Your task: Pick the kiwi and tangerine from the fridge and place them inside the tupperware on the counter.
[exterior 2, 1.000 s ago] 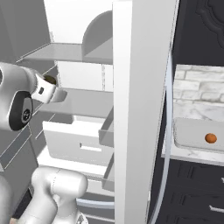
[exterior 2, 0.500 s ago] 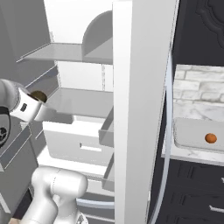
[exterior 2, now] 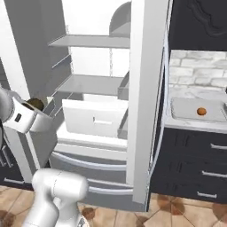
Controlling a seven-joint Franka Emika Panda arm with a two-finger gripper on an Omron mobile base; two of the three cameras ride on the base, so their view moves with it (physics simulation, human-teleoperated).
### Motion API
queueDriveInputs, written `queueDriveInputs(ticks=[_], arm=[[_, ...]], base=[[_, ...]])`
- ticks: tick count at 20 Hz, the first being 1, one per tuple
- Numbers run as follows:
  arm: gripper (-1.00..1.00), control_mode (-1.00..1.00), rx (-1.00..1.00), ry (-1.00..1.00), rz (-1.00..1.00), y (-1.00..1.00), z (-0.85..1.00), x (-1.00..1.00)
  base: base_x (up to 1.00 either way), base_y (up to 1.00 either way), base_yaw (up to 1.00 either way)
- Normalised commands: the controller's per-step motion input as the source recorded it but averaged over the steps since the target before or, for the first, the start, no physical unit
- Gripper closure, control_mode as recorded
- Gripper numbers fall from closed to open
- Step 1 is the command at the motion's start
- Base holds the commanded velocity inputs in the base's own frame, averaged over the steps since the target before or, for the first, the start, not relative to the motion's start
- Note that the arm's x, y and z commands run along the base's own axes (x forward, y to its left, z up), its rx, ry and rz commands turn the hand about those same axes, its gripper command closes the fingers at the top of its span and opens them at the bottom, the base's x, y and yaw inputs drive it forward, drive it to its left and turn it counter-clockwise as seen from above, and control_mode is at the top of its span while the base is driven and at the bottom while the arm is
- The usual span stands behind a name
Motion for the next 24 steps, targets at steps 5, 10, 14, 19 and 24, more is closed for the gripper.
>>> queueDriveInputs(ticks=[5, 10, 14, 19, 24], arm=[[1.0, 1.0, 0.0, 0.0, 0.0, 0.0, 0.0, 0.0], [1.0, 1.0, 0.0, 0.0, 0.0, 0.0, 0.0, 0.0], [1.0, 1.0, 0.0, 0.0, 0.0, 0.0, 0.0, 0.0], [1.0, 1.0, 0.0, 0.0, 0.0, 0.0, 0.0, 0.0], [1.0, 1.0, 0.0, 0.0, 0.0, 0.0, 0.0, 0.0]], base=[[-0.82, -0.13, -0.53], [-0.37, -0.4, -1.0], [-0.06, -0.48, -0.96], [0.49, -0.57, -0.26], [0.66, -0.53, 0.01]])
